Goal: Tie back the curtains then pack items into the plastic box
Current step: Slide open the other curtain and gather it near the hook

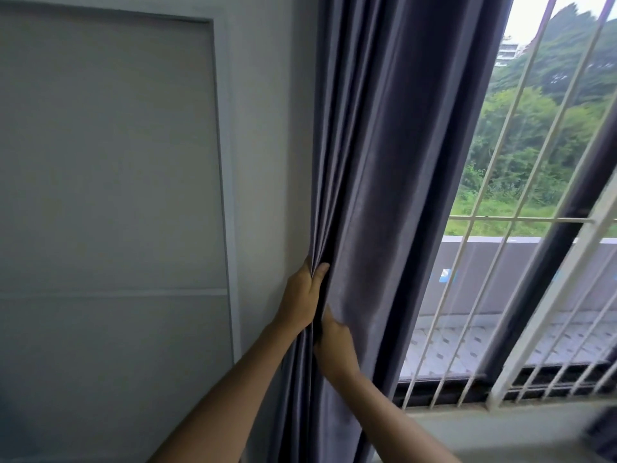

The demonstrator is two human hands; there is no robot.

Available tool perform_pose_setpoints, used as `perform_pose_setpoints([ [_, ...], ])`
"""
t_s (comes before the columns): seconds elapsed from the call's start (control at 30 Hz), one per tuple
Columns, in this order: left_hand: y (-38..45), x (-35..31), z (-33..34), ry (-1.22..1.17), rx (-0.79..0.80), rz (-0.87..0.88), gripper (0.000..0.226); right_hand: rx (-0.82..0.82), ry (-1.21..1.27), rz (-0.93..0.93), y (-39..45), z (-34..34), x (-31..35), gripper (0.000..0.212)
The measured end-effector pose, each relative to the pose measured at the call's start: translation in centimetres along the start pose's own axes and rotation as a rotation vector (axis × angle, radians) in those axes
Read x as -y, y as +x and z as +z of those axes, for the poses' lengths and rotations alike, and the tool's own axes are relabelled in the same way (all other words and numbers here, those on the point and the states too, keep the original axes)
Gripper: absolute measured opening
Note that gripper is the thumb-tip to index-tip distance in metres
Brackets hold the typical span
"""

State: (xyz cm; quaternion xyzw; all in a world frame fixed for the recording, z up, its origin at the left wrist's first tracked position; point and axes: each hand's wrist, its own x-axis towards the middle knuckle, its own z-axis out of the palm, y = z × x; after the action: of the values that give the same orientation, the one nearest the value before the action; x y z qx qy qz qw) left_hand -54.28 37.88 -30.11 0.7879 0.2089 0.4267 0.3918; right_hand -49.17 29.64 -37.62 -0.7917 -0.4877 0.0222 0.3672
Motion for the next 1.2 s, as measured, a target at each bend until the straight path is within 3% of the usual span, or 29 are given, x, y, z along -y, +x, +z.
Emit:
perform_pose_setpoints([
  [0.13,-0.4,-0.4,0.1,-0.028,-0.036,-0.006,0.065,-0.009,0.085,0.012,0.6,0.1,0.9,0.072],
  [0.33,0.2,-0.1,-0.2,0.096,-0.037,0.023,0.033,-0.006,0.069,0.003,1.1,0.7,1.1,0.077],
  [0.47,0.3,0.6,-0.6,0.181,-0.046,0.065,0.032,0.012,0.026,0.023,1.0,0.4,1.0,0.084],
  [0.6,-0.5,1.4,-0.9,0.260,-0.165,0.176,0.030,-0.025,0.068,0.035,0.8,0.0,0.7,0.076],
  [0.7,-1.3,1.6,-0.9,0.327,-0.251,0.156,0.045,-0.040,0.054,0.039,0.8,-0.3,0.3,0.074],
  [0.8,-1.6,1.7,-0.7,0.384,-0.290,0.115,0.037,-0.042,0.060,0.044,0.8,-0.2,-0.1,0.076],
  [0.93,-1.3,2.1,-0.3,0.450,-0.257,0.174,0.024,-0.041,0.057,0.042,0.5,-0.4,-0.2,0.075],
  [1.2,-1.0,0.8,0.7,0.168,-0.072,0.078,0.024,-0.024,-0.065,0.037,0.5,-0.7,0.3,0.066],
])
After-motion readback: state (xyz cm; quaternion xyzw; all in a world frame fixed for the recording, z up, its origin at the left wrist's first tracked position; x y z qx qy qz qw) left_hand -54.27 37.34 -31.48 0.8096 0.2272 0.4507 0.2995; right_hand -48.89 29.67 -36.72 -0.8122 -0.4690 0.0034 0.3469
